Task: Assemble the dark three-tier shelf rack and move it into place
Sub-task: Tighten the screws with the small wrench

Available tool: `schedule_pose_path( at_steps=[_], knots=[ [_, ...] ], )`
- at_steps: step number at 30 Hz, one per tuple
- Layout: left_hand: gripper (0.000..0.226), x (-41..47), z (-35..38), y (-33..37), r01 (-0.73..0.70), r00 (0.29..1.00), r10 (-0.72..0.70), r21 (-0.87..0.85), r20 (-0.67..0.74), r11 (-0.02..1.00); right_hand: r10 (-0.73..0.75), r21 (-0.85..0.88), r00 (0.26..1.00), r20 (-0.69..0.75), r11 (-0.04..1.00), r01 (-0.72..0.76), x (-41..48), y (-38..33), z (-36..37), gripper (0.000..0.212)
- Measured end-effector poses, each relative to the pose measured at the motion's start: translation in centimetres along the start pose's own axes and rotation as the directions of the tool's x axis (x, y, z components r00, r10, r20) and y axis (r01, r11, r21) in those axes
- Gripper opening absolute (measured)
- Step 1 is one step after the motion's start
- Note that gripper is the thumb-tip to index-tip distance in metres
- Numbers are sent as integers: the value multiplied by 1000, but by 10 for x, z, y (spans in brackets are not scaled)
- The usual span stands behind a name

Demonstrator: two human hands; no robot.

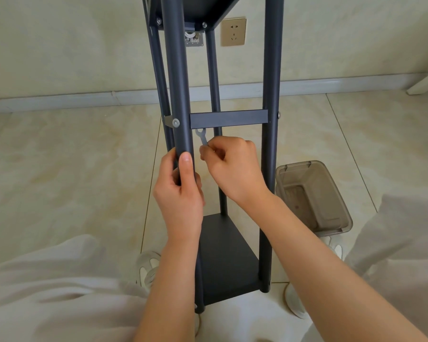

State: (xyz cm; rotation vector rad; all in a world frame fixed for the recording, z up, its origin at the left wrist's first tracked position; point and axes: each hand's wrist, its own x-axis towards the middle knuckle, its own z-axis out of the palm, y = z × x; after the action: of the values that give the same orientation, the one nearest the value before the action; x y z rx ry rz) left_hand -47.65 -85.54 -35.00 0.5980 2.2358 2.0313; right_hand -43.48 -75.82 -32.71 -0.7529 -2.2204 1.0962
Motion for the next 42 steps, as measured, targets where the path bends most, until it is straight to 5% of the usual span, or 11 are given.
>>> schedule_pose_path(
  at_steps=[16, 29, 42],
  knots=[
    [48, -1, 0, 2, -18, 1000, 18, -13, 12, 1000, 30, 101, 998, 63, 994, -36, 4, -11, -14, 29],
    [47, -1, 2, 1, -11, 1000, 11, -18, 7, 1000, -71, -197, 997, 31, 977, 76, 4, -13, -19, 34],
    [51, -1, 3, 0, -11, 1000, 11, -15, 17, 1000, -51, -123, 998, -30, 991, 47, 7, -11, -9, 34]
  ],
)
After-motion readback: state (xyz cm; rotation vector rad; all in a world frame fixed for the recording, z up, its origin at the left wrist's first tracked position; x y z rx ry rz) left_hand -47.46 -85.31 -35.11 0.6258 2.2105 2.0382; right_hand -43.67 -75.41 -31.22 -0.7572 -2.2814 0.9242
